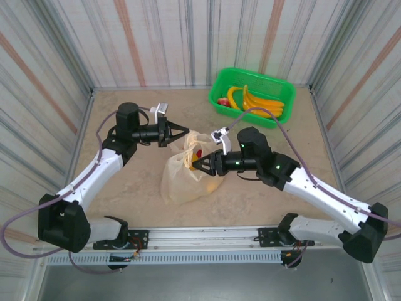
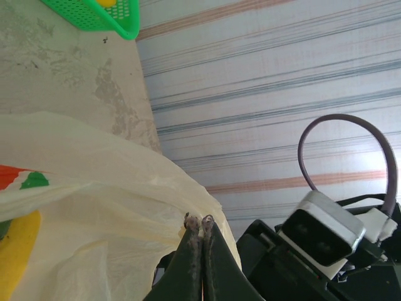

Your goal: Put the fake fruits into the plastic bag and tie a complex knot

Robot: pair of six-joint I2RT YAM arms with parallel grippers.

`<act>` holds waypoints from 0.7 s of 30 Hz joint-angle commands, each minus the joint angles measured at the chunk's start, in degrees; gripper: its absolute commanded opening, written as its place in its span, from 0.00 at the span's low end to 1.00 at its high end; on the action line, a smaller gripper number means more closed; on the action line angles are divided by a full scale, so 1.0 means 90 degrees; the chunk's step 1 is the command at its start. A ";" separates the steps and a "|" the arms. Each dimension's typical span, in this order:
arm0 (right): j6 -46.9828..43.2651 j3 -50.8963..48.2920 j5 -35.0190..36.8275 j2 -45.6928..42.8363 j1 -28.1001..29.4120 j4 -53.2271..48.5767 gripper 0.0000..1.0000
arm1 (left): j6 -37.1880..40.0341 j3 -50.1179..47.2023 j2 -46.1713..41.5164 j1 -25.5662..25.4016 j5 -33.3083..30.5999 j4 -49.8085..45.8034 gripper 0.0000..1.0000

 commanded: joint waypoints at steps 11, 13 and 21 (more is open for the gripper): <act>0.1090 0.0210 -0.0902 0.0903 -0.0117 0.1296 0.55 | 0.0456 -0.0018 -0.0314 0.0021 -0.0211 -0.0256 0.00; 0.1164 0.0137 -0.0936 0.0917 -0.0145 0.1466 0.53 | 0.0472 -0.0023 -0.0305 0.0026 -0.0200 -0.0278 0.00; 0.1436 0.0075 -0.0942 0.1023 -0.0229 0.1860 0.33 | 0.0538 -0.0054 -0.0379 0.0024 -0.0220 -0.0318 0.00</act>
